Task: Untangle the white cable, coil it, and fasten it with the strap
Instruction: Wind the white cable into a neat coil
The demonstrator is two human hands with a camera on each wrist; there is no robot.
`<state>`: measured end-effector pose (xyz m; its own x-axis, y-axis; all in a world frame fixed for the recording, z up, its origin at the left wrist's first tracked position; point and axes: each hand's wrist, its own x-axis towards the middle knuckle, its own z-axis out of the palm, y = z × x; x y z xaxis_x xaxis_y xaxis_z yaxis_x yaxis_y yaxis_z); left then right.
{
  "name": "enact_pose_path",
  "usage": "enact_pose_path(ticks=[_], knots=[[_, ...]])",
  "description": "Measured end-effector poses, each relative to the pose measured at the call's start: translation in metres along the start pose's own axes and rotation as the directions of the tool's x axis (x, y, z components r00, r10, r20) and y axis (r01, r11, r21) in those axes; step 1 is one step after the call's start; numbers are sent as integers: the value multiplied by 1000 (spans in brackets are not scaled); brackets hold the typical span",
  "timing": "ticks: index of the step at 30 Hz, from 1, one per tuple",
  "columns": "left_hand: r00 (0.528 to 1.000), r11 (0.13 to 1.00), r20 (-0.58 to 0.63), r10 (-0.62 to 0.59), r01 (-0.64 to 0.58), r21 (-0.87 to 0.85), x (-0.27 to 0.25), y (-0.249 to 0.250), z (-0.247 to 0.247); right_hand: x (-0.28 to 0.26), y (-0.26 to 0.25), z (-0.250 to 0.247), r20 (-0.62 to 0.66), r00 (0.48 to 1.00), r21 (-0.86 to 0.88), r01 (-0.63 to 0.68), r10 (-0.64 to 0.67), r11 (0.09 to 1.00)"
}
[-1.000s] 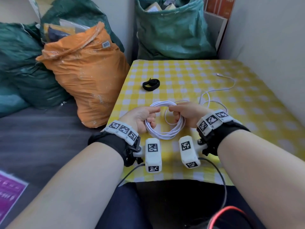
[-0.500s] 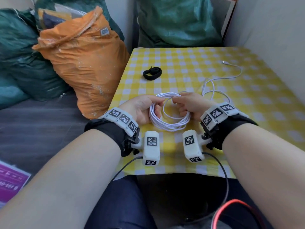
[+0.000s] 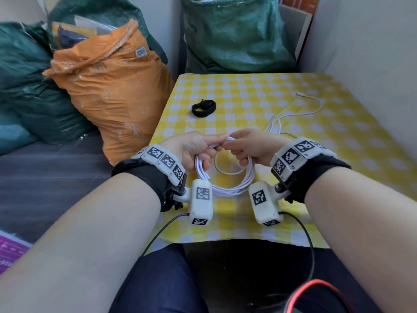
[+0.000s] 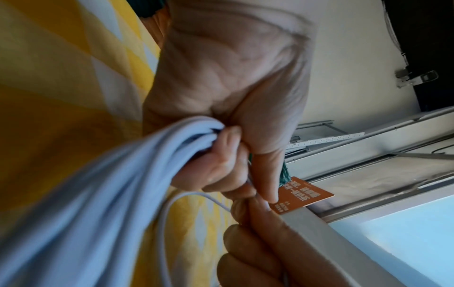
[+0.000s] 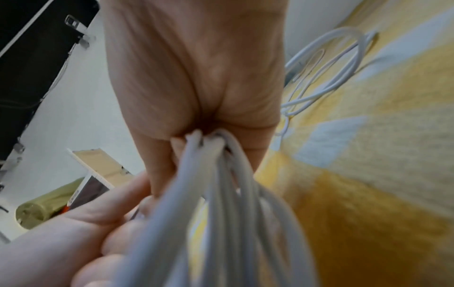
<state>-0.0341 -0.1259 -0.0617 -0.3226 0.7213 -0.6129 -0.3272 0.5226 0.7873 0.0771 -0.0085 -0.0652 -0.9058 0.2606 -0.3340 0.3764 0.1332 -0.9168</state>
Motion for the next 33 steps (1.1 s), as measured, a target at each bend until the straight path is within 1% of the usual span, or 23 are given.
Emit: enact_pose_path(ticks=[2,6,9,12,14,17,20,23,26,29,31,33], knots=[[998,997,-16,68,-69,-29,-2,6,-1,-3,-6,-4,-33,999,69,42,-40,997],[975,954,-67,213,-223,-202,-8,15,-5,-8,-12,-10,-129,986,219,134,-108,966],[941,886,-116,318,-339,-316,-11,17,-5,-11,-17,-12,-185,972,308,194,-141,931],[898,803,-175,403,-439,-402,-12,19,-3,-13,-24,-14,-214,961,391,251,-178,886],[876,758,-209,435,-482,-439,-12,22,-3,-13,-30,-15,-224,956,452,275,-191,849],[864,728,-212,457,-500,-468,-10,26,-3,-10,-38,-13,-271,943,482,308,-195,820],[877,762,-170,450,-476,-438,-9,30,-5,-6,-47,-17,-306,933,450,318,-191,834],[888,817,-106,447,-453,-358,-9,38,-11,-1,-53,-28,-332,917,319,329,-220,889],[868,849,-81,489,-496,-185,-6,54,-17,8,-59,-36,-316,903,106,337,-289,936],[841,843,-69,537,-537,18,6,74,-25,22,-68,-45,-278,898,-65,336,-341,940],[822,822,-61,566,-558,111,14,84,-29,30,-72,-52,-265,891,-105,353,-368,930],[804,803,-51,593,-585,113,26,96,-33,43,-76,-60,-264,882,-113,374,-390,921]])
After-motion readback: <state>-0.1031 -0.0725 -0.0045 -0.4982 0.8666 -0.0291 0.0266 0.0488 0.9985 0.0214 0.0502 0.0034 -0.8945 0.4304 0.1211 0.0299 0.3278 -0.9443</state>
